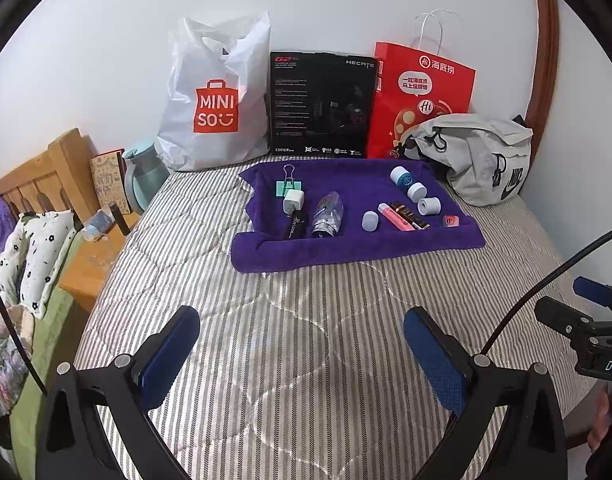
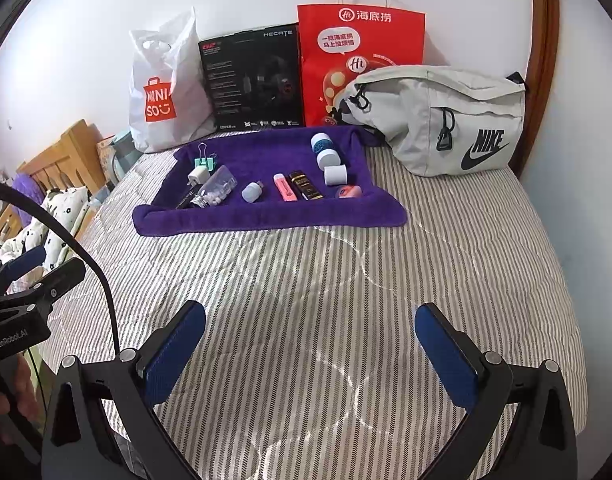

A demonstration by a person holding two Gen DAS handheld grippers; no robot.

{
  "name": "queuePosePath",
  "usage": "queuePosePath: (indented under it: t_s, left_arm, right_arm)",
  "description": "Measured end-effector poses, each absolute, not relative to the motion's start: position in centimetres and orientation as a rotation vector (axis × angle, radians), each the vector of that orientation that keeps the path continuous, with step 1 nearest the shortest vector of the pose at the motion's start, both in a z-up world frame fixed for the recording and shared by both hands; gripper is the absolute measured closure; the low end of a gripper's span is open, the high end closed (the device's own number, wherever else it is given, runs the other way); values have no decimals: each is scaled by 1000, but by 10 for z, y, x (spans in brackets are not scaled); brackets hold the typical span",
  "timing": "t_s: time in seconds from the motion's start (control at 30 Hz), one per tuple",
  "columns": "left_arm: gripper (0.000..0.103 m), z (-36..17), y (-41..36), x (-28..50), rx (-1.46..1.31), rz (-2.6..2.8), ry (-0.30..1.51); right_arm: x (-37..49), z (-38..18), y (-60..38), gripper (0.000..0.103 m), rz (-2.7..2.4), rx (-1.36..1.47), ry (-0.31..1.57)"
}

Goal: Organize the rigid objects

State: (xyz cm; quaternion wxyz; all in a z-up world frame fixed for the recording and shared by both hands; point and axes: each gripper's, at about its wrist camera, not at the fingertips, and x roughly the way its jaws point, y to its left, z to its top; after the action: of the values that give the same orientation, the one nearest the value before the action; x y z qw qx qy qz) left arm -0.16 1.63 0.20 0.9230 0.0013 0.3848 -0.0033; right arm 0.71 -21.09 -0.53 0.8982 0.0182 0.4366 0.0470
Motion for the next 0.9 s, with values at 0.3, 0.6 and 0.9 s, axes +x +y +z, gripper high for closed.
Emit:
queuePosePath:
  t_s: [0.3,0.6,0.9]
  left_arm:
    - [0,-1,12,0,9,-16,801]
    - [0,-3,8,1,19,-24,802]
    - [0,-5,8,4,12,-27,811]
  right_arm:
    - [7,-4,-214,0,89,36,904]
    - [6,-5,-215,0,86,34,909]
    - [7,-5,-216,0,85,39,913]
